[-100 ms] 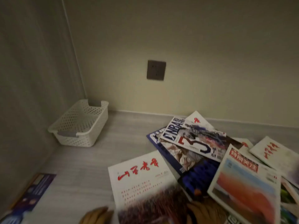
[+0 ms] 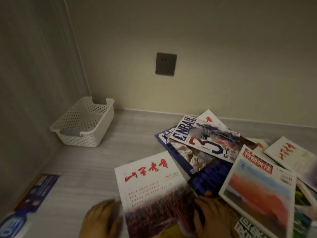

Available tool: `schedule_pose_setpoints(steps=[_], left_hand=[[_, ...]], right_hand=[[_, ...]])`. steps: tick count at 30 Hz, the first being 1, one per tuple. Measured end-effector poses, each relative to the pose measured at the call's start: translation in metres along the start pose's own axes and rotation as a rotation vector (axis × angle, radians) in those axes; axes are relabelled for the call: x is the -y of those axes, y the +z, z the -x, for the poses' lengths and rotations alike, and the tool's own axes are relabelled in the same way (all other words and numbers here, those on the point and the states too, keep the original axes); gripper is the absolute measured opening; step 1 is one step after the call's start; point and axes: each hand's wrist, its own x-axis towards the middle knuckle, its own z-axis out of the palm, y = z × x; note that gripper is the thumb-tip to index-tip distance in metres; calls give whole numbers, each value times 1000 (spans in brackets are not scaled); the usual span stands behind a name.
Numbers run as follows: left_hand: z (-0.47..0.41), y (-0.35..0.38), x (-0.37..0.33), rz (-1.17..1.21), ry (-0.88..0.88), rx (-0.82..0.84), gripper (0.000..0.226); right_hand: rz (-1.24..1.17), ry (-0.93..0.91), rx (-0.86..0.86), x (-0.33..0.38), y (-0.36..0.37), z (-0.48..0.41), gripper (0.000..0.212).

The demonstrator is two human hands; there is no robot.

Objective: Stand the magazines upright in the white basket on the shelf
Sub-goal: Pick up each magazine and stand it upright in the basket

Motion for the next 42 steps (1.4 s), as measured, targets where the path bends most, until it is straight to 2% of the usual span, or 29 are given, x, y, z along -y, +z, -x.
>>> schedule_pose_setpoints(steps=[1,2,3,5,6,9,13,17,21,23,25,27,29,32,35,37,39,42], left_hand=[[-6,-3,-7,12,-94,28,55],[-14,0,-8,-3,-132,65,62],[-21,-2,-10,-17,-157,112,71],[-32,-3,-8,-20,-317,218,87],[-40,-2,-5,0,-356,207,84],[-56,0,-17,132,-403,157,58],[-71,5,-21,301,-598,91,57],[-82,5,-24,743,-792,-55,46],[-97,0,-32,1005,-975,-214,50],[-101,-3,-38,1065,-921,-144,33],[-103,-8,-45,998,-845,-82,17],[-104,-11,-47,923,-803,-87,27],[-104,-15,-54,886,-762,-124,39],[-103,-32,-71,895,-654,-171,35],[-104,-64,-84,927,-490,-261,37],[-105,-91,-88,954,-404,-344,40],[-104,-113,-90,972,-340,-428,39],[-103,-134,-90,975,-298,-523,35]], right_hand=[[22,-12,42,4,-2,-7,38],[64,-6,197,10,1,-12,37],[106,-21,258,10,8,-15,41],[127,-4,433,5,22,-18,53],[117,-13,473,4,31,-17,57],[134,-73,453,10,49,-10,60],[237,-67,350,15,43,-10,55],[232,-82,316,21,37,-10,47],[234,-96,338,19,38,-10,46],[224,-101,368,18,39,-12,47],[199,-75,404,20,38,-13,48],[136,-65,391,19,32,-13,49],[-12,-12,415,12,27,-13,59],[-376,76,357,5,27,-19,63],[-593,203,281,4,21,-38,72],[-804,293,360,12,17,-60,75],[-950,326,437,19,16,-83,69],[-978,285,541,28,12,-110,43]])
